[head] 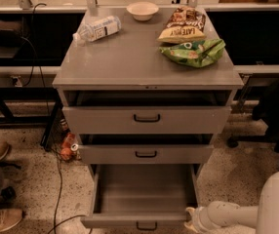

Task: Open bottom drawer

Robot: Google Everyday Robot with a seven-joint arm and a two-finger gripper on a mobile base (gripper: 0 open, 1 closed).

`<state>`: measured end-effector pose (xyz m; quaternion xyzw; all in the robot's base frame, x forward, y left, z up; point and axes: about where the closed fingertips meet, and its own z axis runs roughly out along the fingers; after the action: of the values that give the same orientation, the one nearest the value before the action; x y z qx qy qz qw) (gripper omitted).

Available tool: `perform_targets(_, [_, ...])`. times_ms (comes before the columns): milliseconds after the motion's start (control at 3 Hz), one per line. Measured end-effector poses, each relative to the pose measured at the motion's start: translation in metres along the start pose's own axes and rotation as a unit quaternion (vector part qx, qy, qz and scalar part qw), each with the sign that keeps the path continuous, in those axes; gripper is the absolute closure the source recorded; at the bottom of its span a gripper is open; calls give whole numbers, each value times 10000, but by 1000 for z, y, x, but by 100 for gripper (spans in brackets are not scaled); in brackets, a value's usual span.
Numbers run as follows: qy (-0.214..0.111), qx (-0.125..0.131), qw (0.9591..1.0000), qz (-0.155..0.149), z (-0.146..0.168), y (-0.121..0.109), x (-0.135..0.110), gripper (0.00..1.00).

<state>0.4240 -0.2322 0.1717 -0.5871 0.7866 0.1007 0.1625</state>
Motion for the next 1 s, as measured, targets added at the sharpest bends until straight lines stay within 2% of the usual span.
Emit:
perform_targets(333, [0, 0, 10000, 1, 0, 0, -1, 100])
perform_targets(667, [-97, 85, 9996, 246, -5, 16, 10, 86])
perform_targets(1000, [-99, 78, 9996, 245, -4, 17, 8, 55])
